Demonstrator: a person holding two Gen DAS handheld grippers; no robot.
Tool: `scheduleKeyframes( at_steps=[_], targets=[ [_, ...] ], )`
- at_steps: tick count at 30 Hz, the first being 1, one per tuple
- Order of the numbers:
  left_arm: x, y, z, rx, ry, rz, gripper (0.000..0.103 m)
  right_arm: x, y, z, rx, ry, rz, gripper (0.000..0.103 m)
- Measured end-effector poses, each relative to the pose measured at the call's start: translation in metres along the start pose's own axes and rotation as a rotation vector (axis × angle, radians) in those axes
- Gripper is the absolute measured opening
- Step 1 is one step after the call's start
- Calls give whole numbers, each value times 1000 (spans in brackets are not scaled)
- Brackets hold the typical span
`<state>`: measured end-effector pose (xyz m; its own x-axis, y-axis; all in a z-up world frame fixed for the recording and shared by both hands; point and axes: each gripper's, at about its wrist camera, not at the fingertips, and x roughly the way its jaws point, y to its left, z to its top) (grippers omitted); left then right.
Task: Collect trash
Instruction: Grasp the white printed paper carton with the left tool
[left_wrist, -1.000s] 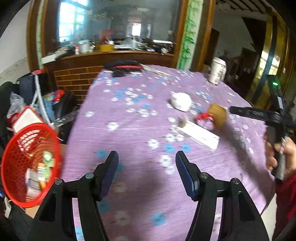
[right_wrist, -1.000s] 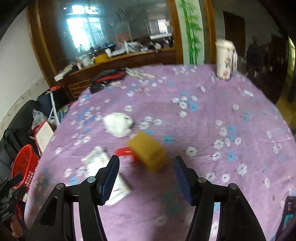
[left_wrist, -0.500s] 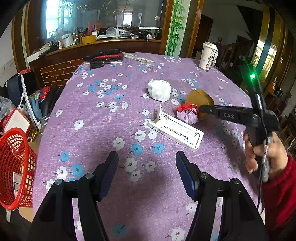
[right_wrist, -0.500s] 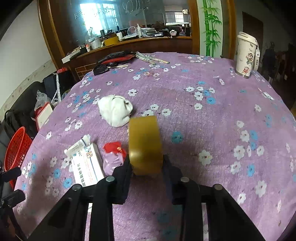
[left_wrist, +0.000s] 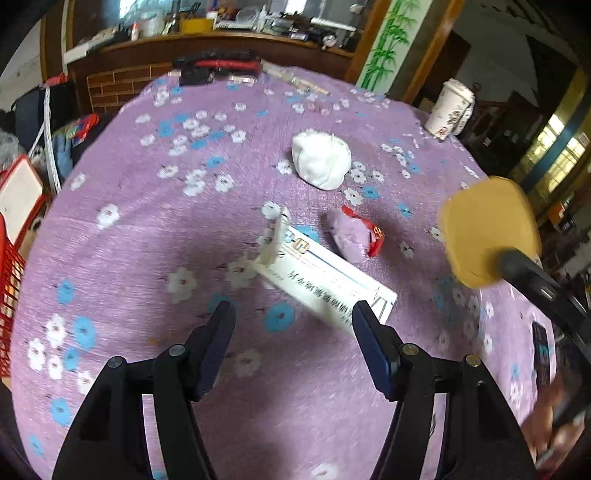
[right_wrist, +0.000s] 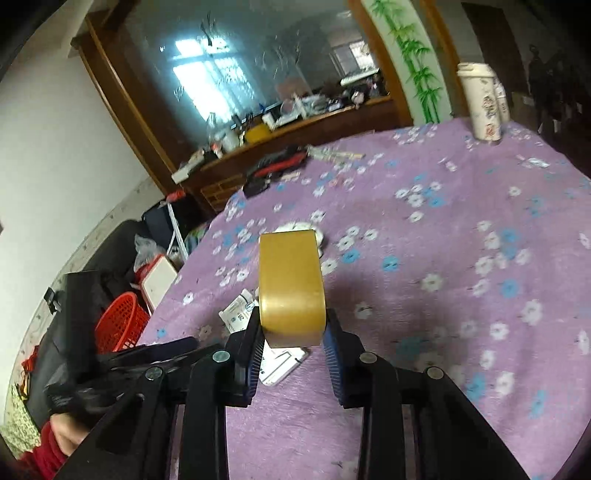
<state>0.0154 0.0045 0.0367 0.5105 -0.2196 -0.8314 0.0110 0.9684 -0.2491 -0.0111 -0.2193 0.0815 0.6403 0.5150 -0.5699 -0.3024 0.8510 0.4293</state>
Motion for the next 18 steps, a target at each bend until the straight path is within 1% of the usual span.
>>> scheduleKeyframes(
  at_steps=[2, 3, 5, 8, 11, 12, 13, 15, 17, 18],
  targets=[
    [10, -5, 3, -45, 25, -4, 65, -11, -3, -1, -2, -22, -16, 33],
    [15, -9, 5, -55, 29, 5, 65, -14, -5, -3, -4, -29, -22, 33],
    [23, -17, 7, -66, 32, 56, 65, -23, -12, -6, 11, -44, -18, 33],
    [32, -29, 12, -70, 25, 91, 66, -31, -21, -9, 23, -54, -11, 33],
    [46, -40, 17, -47, 11, 150, 70, -36, -26, -13, 28, -59, -15, 33],
    [49, -42, 19, -43, 10, 143, 74, -36, -28, -14, 33, -59, -12, 33],
    [53, -44, 21, -29, 14, 140, 74, -38, -29, -16, 37, -59, -12, 33],
    [60, -50, 23, 42, 23, 156, 74, -41, -32, -18, 42, -59, -12, 33],
    [60, -53, 22, 95, 25, 151, 74, -44, -34, -22, 52, -59, -5, 33],
    [59, -52, 21, 113, 26, 137, 71, -45, -35, -24, 56, -58, 1, 33]
  ],
)
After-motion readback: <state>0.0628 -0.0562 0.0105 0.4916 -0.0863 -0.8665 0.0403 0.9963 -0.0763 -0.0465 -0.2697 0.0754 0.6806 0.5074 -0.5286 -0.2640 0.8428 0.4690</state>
